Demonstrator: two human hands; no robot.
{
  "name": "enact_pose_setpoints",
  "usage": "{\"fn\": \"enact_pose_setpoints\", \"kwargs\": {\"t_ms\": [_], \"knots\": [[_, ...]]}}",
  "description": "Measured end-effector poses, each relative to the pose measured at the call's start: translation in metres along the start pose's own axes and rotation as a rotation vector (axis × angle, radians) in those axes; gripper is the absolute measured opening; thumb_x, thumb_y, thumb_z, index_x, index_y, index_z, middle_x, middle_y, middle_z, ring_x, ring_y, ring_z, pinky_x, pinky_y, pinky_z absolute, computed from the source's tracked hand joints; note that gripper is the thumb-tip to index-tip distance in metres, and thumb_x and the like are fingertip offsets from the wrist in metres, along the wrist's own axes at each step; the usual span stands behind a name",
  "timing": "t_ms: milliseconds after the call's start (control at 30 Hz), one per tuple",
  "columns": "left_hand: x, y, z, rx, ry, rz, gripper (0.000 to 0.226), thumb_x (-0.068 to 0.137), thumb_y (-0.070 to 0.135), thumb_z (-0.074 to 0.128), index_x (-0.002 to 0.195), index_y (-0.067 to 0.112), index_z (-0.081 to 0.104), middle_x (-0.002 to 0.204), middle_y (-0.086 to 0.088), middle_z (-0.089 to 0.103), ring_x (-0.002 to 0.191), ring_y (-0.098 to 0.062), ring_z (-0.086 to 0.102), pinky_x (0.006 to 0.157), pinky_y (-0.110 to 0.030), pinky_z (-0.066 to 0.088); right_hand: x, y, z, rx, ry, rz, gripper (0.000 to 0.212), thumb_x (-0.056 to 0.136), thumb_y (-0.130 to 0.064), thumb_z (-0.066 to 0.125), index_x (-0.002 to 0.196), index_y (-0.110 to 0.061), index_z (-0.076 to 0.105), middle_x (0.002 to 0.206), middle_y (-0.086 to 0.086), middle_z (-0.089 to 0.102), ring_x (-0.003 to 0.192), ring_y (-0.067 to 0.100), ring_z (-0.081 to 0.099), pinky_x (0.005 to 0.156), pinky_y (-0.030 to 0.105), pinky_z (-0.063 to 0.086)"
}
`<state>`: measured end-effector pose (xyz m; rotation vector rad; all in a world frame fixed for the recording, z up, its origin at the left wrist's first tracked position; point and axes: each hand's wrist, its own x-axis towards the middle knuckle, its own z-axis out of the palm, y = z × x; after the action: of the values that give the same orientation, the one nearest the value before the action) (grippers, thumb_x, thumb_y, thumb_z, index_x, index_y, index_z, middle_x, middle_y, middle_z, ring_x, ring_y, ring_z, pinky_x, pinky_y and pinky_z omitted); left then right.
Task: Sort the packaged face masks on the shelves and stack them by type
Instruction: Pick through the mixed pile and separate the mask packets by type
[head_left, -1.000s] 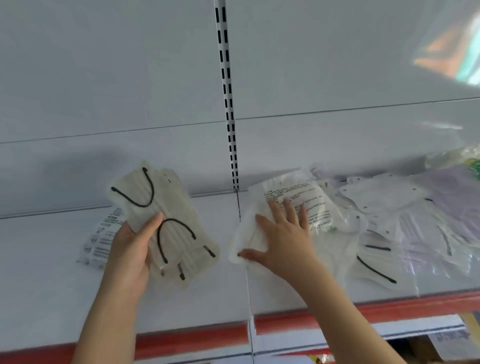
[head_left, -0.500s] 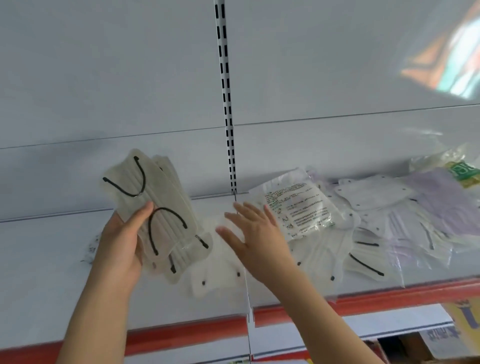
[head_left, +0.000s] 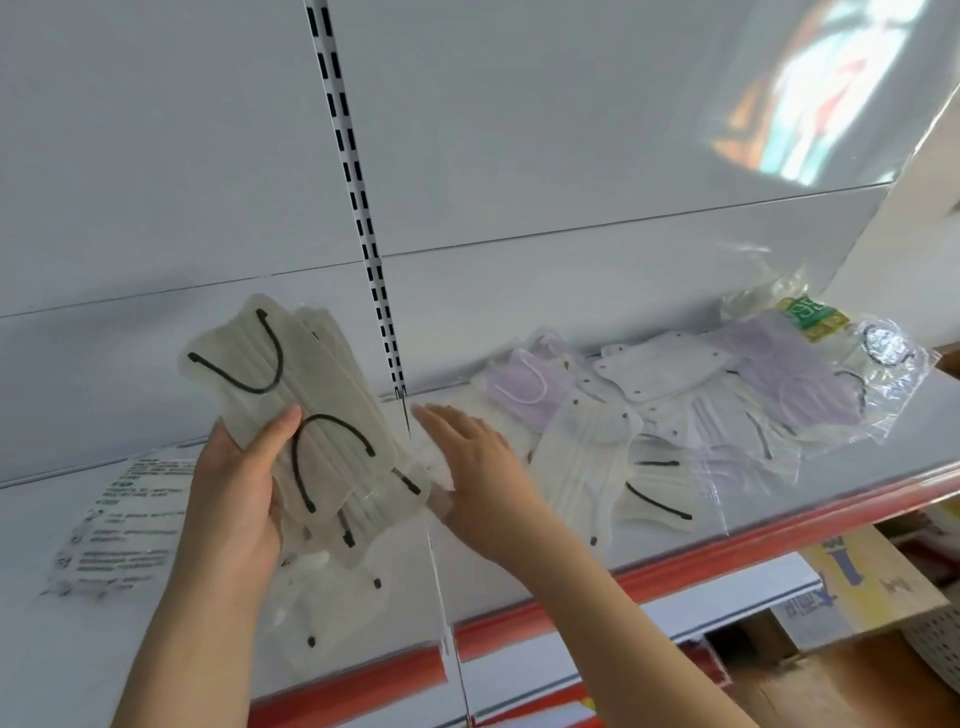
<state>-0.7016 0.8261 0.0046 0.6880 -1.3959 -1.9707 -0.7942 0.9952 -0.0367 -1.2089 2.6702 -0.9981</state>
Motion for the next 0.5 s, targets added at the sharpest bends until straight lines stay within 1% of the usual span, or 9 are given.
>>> {"fn": "enact_pose_setpoints", "kwargs": {"t_ms": [67,133,167,200,233,300,367,433,500], "knots": [[-0.002,-0.003,0.002,-0.020,0.014,-0.005,0.035,0.098,0.017,0.064,0.131,0.024,0.064,0.114,0.008,0.076,0.101,-0.009,0.073,0.078,-0.031,0.062,-0.012,0.026,-0.021,-0.251,0.075,0.185,0.091,0.087,-0.068,0.052,0.158,-0.025,0.015,0.163,0.003,0.020,0.150,0.026,0.017,0.123,0.045,0.015],[-0.003,-0.007,0.004,-0.043,0.036,-0.021,0.035,0.098,0.017,0.063,0.132,0.024,0.064,0.113,0.008,0.076,0.101,-0.009,0.073,0.080,-0.032,0.057,-0.030,0.058,-0.041,-0.427,-0.073,0.410,0.111,0.077,-0.080,0.052,0.159,-0.024,0.002,0.166,0.007,0.006,0.152,0.031,0.002,0.124,0.047,0.004],[-0.003,-0.009,0.005,-0.052,0.048,-0.031,0.034,0.098,0.017,0.063,0.132,0.023,0.064,0.112,0.008,0.077,0.100,-0.010,0.074,0.079,-0.033,0.056,-0.039,0.070,-0.046,-0.457,-0.138,0.481,0.113,0.075,-0.081,0.054,0.158,-0.022,0.006,0.166,0.008,0.008,0.152,0.031,0.003,0.124,0.047,0.007],[-0.003,-0.011,0.007,-0.058,0.057,-0.042,0.034,0.098,0.016,0.063,0.132,0.023,0.064,0.110,0.008,0.077,0.100,-0.010,0.074,0.078,-0.033,0.056,-0.044,0.076,-0.049,-0.421,-0.146,0.517,0.106,0.076,-0.077,0.059,0.156,-0.021,0.020,0.163,0.007,0.019,0.151,0.029,0.011,0.123,0.044,0.016],[-0.002,-0.012,0.008,-0.061,0.055,-0.048,0.033,0.098,0.015,0.063,0.131,0.023,0.064,0.110,0.007,0.077,0.100,-0.010,0.074,0.078,-0.033,0.056,-0.047,0.078,-0.046,-0.356,-0.083,0.521,0.089,0.078,-0.068,0.065,0.149,-0.021,0.038,0.156,0.004,0.035,0.146,0.026,0.026,0.117,0.038,0.028],[-0.002,-0.013,0.012,-0.061,0.045,-0.052,0.032,0.098,0.015,0.063,0.129,0.022,0.064,0.110,0.007,0.077,0.097,-0.008,0.074,0.079,-0.033,0.056,-0.041,0.067,-0.034,-0.262,0.075,0.464,0.050,0.084,-0.047,0.070,0.128,-0.024,0.060,0.133,-0.002,0.058,0.125,0.020,0.051,0.095,0.031,0.043],[-0.002,-0.012,0.014,-0.056,0.034,-0.043,0.031,0.098,0.015,0.063,0.128,0.022,0.065,0.110,0.007,0.077,0.096,-0.008,0.074,0.079,-0.033,0.059,-0.029,0.046,-0.013,-0.142,0.042,0.349,0.043,0.088,-0.041,0.066,0.128,-0.027,0.062,0.131,-0.006,0.060,0.122,0.018,0.055,0.094,0.029,0.044],[-0.001,-0.009,0.014,-0.053,0.025,-0.018,0.026,0.098,0.013,0.062,0.122,0.024,0.066,0.107,0.009,0.078,0.096,-0.007,0.074,0.077,-0.029,0.062,-0.018,0.021,0.011,0.038,-0.143,0.137,0.054,0.091,-0.054,0.057,0.139,-0.030,0.052,0.147,-0.008,0.048,0.138,0.015,0.040,0.115,0.035,0.033],[0.001,-0.007,0.012,-0.050,0.026,0.000,0.026,0.099,0.012,0.061,0.122,0.024,0.065,0.107,0.009,0.078,0.098,-0.006,0.074,0.078,-0.025,0.062,-0.013,0.004,0.021,0.018,-0.294,-0.050,0.067,0.091,-0.067,0.036,0.145,-0.027,0.046,0.163,-0.007,0.022,0.152,0.013,0.010,0.125,0.045,0.007]]}}
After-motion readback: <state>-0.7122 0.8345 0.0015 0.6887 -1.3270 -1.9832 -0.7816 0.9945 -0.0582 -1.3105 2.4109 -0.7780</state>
